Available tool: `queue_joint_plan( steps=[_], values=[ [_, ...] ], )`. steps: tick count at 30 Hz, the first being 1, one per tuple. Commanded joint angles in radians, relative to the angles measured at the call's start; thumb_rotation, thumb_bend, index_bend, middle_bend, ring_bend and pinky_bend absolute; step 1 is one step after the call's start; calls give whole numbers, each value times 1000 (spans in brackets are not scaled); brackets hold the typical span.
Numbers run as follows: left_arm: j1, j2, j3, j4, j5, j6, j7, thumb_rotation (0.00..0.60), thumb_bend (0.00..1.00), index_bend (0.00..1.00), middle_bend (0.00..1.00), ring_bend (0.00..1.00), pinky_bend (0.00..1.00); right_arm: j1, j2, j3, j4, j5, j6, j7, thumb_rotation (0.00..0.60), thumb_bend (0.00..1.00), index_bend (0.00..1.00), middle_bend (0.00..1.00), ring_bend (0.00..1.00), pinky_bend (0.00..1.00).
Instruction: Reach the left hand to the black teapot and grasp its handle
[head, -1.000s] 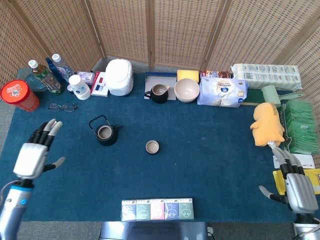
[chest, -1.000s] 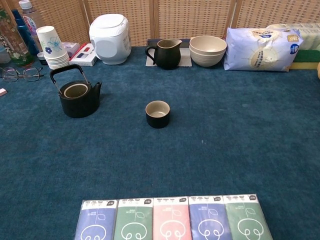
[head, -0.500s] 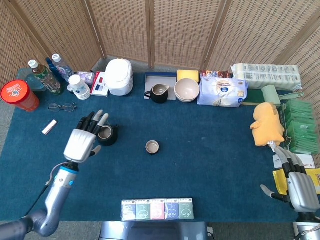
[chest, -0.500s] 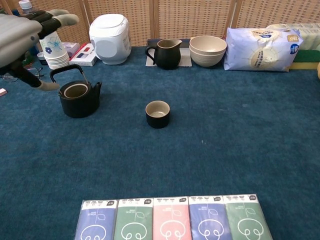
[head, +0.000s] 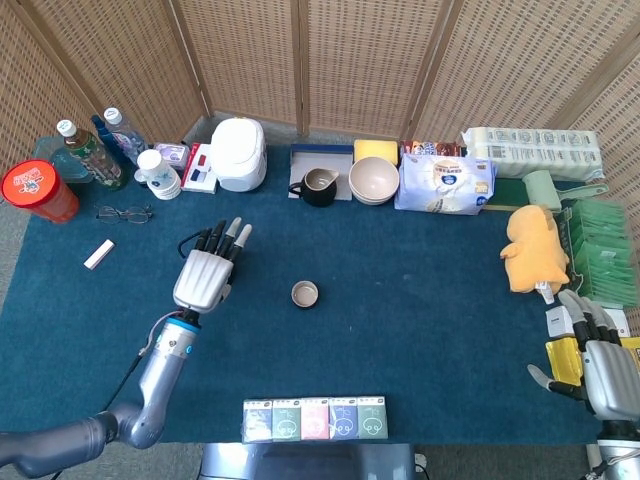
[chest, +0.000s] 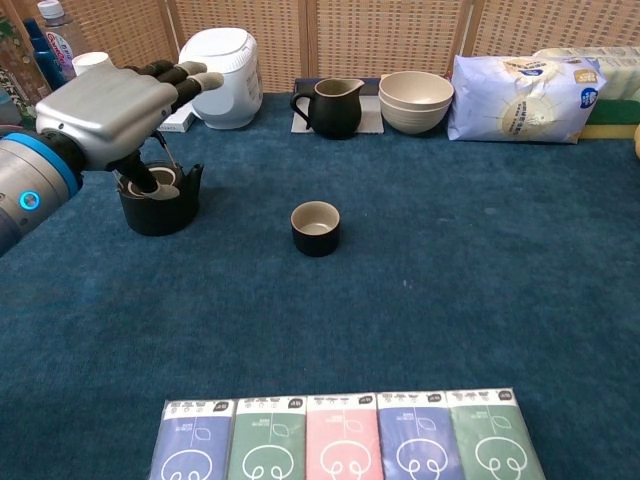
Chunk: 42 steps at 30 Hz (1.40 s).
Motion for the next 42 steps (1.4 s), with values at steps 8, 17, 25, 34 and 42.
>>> queue_joint_plan(
  steps=[8,17,25,34,42],
  values=[
    [-38,-56,4,75,-78,-36,24,600,0,0,0,0,143,9,2,4,9,24,-29,18,600,0,0,0,0,0],
    [-56,-95,16,153,-77,-11,9,600,0,0,0,0,143,25,8,1,15,42,-78,63,600,0,0,0,0,0],
    [-65,-110,24,219,-77,18,18,600,0,0,0,0,143,27,9,2,19,47,-83,71,600,0,0,0,0,0],
    [-72,-109,18,260,-102,9,-2,600,0,0,0,0,143,28,9,1,19,50,-87,75,600,0,0,0,0,0],
    [-66,-84,19,296,-122,1,-14,600,0,0,0,0,143,32,5,-2,19,53,-98,72,600,0,0,0,0,0]
  ],
)
